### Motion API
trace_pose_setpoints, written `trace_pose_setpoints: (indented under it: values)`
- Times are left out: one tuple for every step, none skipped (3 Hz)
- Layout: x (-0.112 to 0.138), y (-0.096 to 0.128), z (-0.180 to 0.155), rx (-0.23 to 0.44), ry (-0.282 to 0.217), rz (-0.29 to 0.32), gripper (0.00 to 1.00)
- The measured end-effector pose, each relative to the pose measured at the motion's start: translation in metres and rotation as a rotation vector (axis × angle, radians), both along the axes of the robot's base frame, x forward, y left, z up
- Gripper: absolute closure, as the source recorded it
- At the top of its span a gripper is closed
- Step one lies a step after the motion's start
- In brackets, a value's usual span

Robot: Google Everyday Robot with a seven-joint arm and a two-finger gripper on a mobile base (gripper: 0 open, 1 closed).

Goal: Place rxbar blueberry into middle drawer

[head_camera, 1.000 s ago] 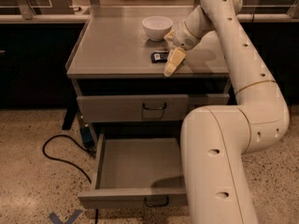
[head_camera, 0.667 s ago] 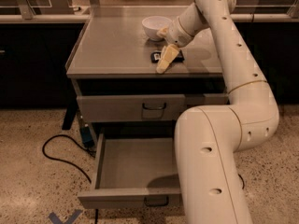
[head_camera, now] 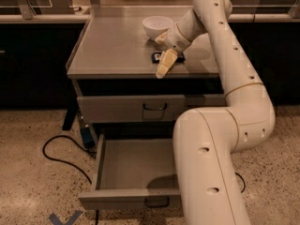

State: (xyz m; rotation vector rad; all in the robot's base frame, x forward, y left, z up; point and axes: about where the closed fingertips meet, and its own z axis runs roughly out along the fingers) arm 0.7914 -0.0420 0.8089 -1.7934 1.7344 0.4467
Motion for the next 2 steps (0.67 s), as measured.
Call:
trace_pose_setpoints:
  values:
    - [-0.0035,0.0172,0.0212,0.054,-0.043,0.057,0.00]
    - [-0.0001,0.0207,0.0197,0.060,-0.048,0.053,0.00]
